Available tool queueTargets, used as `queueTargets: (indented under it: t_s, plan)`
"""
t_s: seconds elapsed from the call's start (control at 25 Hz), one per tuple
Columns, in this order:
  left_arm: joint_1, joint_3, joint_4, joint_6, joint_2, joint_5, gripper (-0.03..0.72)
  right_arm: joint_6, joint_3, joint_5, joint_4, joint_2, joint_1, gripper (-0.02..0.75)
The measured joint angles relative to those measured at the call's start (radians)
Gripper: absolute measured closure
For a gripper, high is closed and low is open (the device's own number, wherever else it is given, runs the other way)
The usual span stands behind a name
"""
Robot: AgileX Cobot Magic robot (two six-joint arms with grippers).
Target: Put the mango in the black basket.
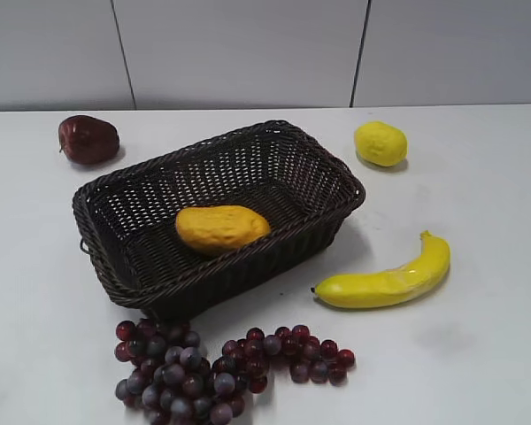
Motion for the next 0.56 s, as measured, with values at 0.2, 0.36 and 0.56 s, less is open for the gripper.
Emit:
queueTargets:
  t_s: [0.2, 0.36, 0.56]
  plan:
    - [0.000, 0.000, -0.001, 0.001, -0.003, -0.002, 0.115, 0.000, 0.000, 0.000, 0.000, 0.000, 0.000, 0.146]
    - [0.000, 0.000, -0.002, 0.005, -0.003, -0.002, 0.115, 0.000, 0.000, 0.000, 0.000, 0.000, 0.000, 0.146]
    - [0.000, 0.000, -0.003, 0.005, -0.003, -0.002, 0.115, 0.000, 0.000, 0.000, 0.000, 0.000, 0.000, 0.146]
